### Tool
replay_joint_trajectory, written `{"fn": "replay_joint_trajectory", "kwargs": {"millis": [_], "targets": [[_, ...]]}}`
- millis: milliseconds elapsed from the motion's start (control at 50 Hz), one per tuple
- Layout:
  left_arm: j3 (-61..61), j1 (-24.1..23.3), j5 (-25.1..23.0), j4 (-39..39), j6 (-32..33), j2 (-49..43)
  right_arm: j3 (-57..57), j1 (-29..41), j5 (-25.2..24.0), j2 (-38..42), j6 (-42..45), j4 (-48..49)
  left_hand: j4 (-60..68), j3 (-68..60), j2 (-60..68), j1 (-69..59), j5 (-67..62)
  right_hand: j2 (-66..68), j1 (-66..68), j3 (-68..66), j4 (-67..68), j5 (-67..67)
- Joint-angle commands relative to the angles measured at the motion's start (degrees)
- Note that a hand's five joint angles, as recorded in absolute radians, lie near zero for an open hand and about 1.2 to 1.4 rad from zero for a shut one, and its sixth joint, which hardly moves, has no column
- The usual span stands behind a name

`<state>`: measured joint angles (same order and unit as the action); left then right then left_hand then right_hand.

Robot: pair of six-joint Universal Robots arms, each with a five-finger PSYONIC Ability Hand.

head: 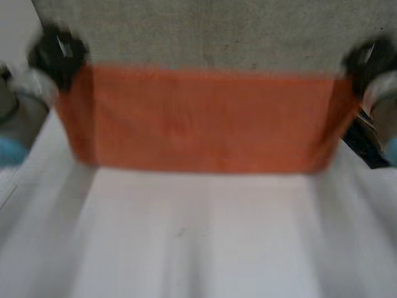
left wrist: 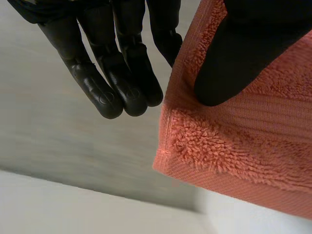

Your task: Fold the laundry.

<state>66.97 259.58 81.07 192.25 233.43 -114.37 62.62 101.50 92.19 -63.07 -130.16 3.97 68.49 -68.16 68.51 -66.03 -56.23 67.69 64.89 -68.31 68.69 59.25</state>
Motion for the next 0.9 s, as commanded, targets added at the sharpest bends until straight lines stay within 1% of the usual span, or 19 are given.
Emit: {"fn": "replay_joint_trajectory", "kwargs": {"millis": [20, 40, 60, 120, 180, 200, 320, 420, 500, 560, 640, 720, 740, 800, 820, 860, 880, 900], "targets": [[-15.0, 0.2, 7.7, 8.0, -17.8, 0.5, -8.3, 0.1, -1.7, -4.6, -9.9, 14.3, 11.5, -11.8, 11.5, -14.0, -13.8, 12.3, 15.1, -11.7, 11.3, 10.7], [-15.6, 0.7, 8.7, 6.7, -20.8, 0.1, -8.1, 0.1, -3.1, -4.5, -9.9, 15.3, 11.5, -11.8, 11.5, -14.0, -13.8, 12.3, 15.1, -11.7, 11.3, 10.7], [-15.5, 0.8, 8.8, 5.7, -21.6, -0.1, -8.0, 0.1, -3.7, -4.5, -10.0, 15.4, 11.5, -11.8, 11.5, -14.0, -13.8, 12.3, 15.1, -11.7, 11.3, 10.7], [-13.3, 1.5, 8.9, 1.7, -23.2, -0.8, -7.0, 0.4, -4.6, -4.1, -10.0, 14.8, 11.5, -11.8, 11.5, -14.0, -13.8, 12.3, 15.1, -11.7, 11.3, 10.7], [-10.2, 2.1, 8.8, 0.1, -23.7, -1.1, -5.3, 0.8, -4.9, -3.6, -9.9, 14.0, 11.5, -11.8, 11.5, -14.0, -13.8, 12.3, 15.1, -11.7, 11.3, 10.7], [-7.5, 2.2, 8.8, 0.0, -23.8, -1.5, -3.9, 1.1, -5.1, -3.4, -9.9, 13.6, 11.5, -11.8, 11.5, -14.0, -13.8, 12.3, 15.1, -11.7, 11.3, 10.7], [2.7, 1.9, 7.5, 3.0, -23.9, -2.6, 2.1, 1.7, -6.1, -0.9, -9.4, 12.4, 11.5, -11.8, 11.5, -14.0, -13.8, 12.3, 15.1, -11.7, 11.3, 10.7], [12.8, 0.8, 4.4, 8.3, -23.5, -4.8, 8.6, 2.0, -6.2, 3.8, -8.0, 10.4, 11.5, -11.8, 11.5, -14.0, -13.8, 12.3, 15.1, -11.7, 11.3, 10.7], [19.4, 0.9, 2.6, 9.8, -23.1, -5.9, 12.6, 2.0, -6.1, 6.5, -6.6, 8.0, 11.5, -11.8, 11.5, -14.0, -13.8, 12.3, 15.1, -11.7, 11.3, 10.7], [22.9, 1.5, 2.1, 9.4, -22.7, -5.5, 14.7, 1.6, -6.3, 6.8, -5.8, 6.1, 11.5, -11.8, 11.5, -14.0, -13.8, 12.3, 15.1, -11.7, 11.3, 10.7], [29.8, 2.5, 1.4, 5.5, -20.8, -2.2, 18.6, 0.3, -6.5, 5.2, -4.8, 2.5, 11.5, -11.8, 11.5, -14.0, -13.8, 12.3, 15.1, -11.7, 11.3, 10.7], [37.2, 4.6, 0.0, -2.1, -16.6, 4.0, 22.9, -1.6, -6.1, 0.9, -1.3, -4.0, 11.5, -11.8, 11.5, -14.0, -13.8, 12.3, 15.1, -11.7, 11.3, 10.7], [40.2, 5.8, -0.6, -6.3, -14.3, 7.4, 24.8, -2.8, -6.0, -1.6, 1.1, -8.4, 11.5, -11.8, 11.5, -14.0, -13.8, 12.3, 15.1, -11.7, 11.3, 10.7], [44.5, 8.4, -1.5, -12.9, -11.3, 13.7, 27.9, -4.9, -5.6, -5.6, 5.8, -17.4, 11.5, -11.8, 11.5, -14.0, -13.8, 12.3, 15.1, -11.7, 11.3, 10.7], [46.9, 9.7, -2.3, -17.4, -9.2, 17.8, 30.2, -6.4, -5.3, -8.3, 9.3, -23.9, 11.5, -11.8, 11.5, -14.0, -13.8, 12.3, 15.1, -11.7, 11.3, 10.7], [48.8, 11.4, -3.3, -21.7, -7.1, 21.4, 32.6, -7.7, -5.5, -10.9, 12.5, -29.5, 11.5, -11.8, 11.5, -14.0, -13.8, 12.3, 15.1, -11.7, 11.3, 10.7], [49.5, 12.3, -3.8, -23.6, -6.2, 23.0, 33.6, -8.2, -5.8, -12.0, 14.0, -31.1, 11.5, -11.8, 11.5, -14.0, -13.8, 12.3, 15.1, -11.7, 11.3, 10.7], [50.5, 14.3, -5.1, -27.2, -4.1, 25.8, 35.6, -8.9, -6.9, -13.9, 16.1, -31.6, 11.5, -11.8, 11.5, -14.0, -13.8, 12.3, 15.1, -11.7, 11.3, 10.7]]}}
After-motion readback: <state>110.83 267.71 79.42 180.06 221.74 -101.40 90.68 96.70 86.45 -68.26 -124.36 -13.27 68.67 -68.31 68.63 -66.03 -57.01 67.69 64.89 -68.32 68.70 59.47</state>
